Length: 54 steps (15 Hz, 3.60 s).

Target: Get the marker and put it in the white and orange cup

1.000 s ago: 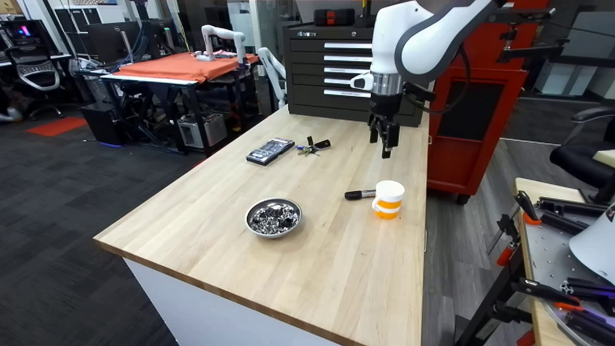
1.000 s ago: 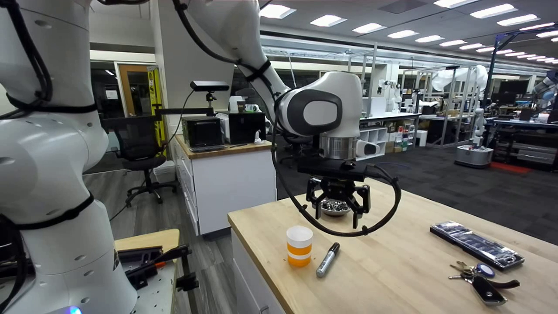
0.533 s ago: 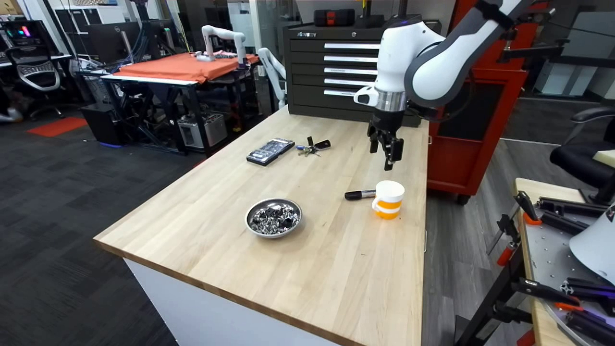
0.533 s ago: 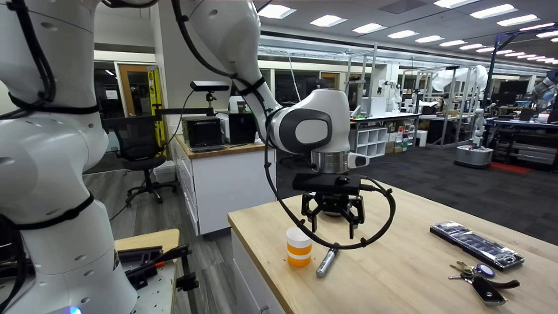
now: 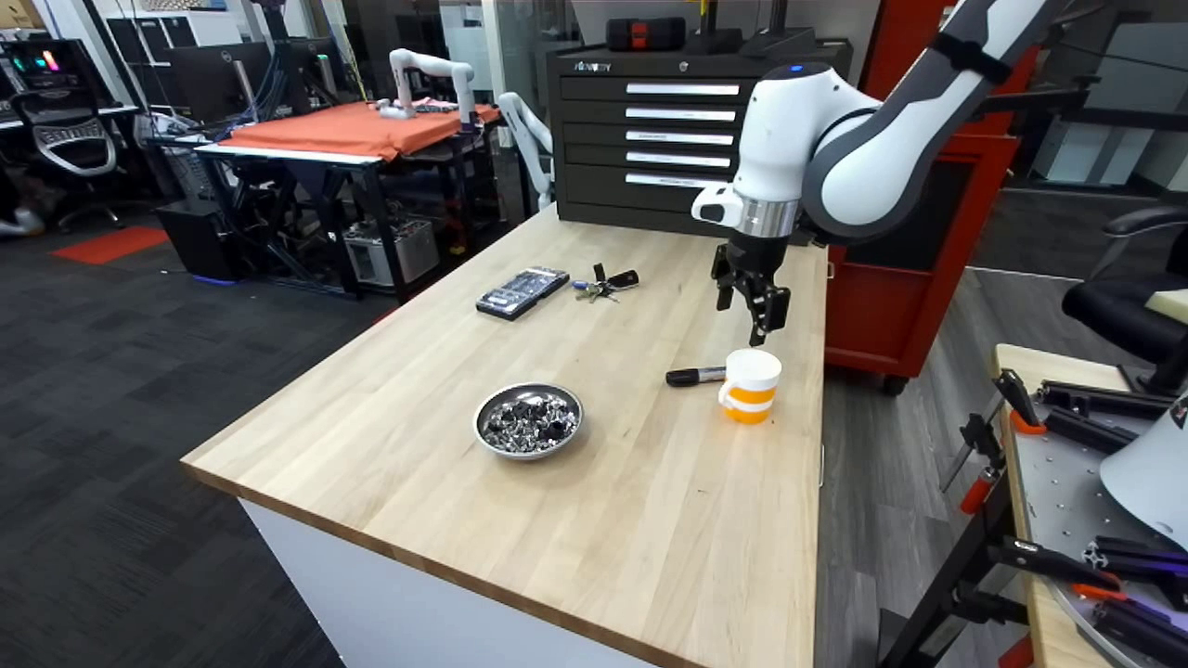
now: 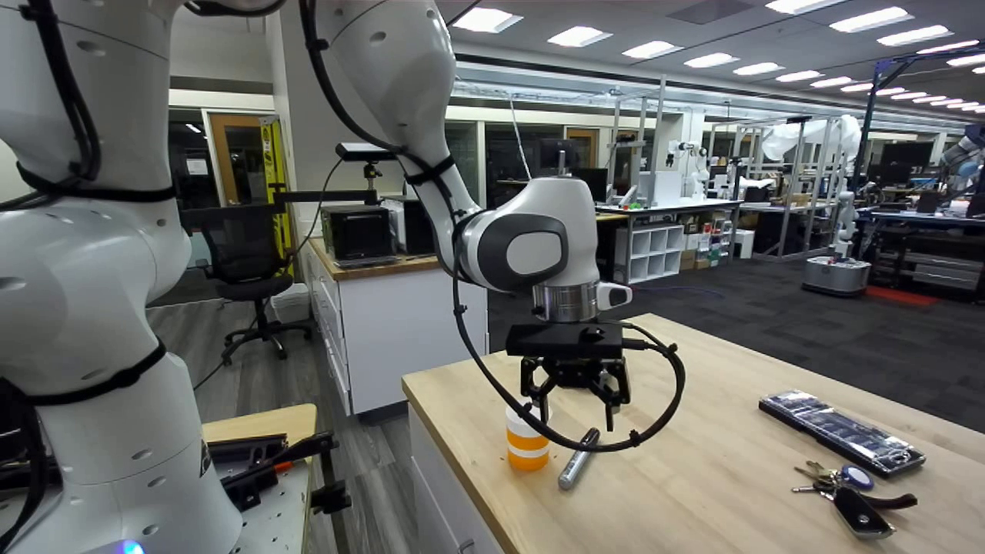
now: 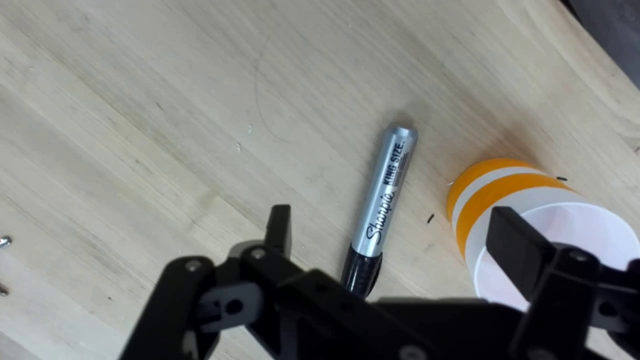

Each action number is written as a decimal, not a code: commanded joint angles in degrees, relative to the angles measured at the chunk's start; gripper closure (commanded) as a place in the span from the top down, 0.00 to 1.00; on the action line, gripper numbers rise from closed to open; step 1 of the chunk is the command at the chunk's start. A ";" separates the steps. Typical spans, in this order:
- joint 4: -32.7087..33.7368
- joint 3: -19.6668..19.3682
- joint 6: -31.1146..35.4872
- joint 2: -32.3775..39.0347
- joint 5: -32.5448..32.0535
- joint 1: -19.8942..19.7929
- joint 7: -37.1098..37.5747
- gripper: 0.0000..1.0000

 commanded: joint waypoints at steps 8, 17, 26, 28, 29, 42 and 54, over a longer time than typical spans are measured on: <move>-0.08 -0.10 1.70 -1.28 -2.88 -0.38 -0.51 1.00; 1.22 -0.66 2.86 -0.42 -1.96 -1.11 0.24 1.00; 0.21 3.22 4.72 3.38 2.58 -3.02 -2.32 1.00; 0.24 4.30 4.68 3.75 4.03 -3.38 -2.98 1.00; 0.25 4.80 4.42 3.82 4.75 -3.48 -3.16 1.00; 1.59 1.80 3.74 5.34 4.99 -4.47 -1.60 1.00; 3.96 6.83 3.67 10.98 9.16 -8.09 -4.56 1.00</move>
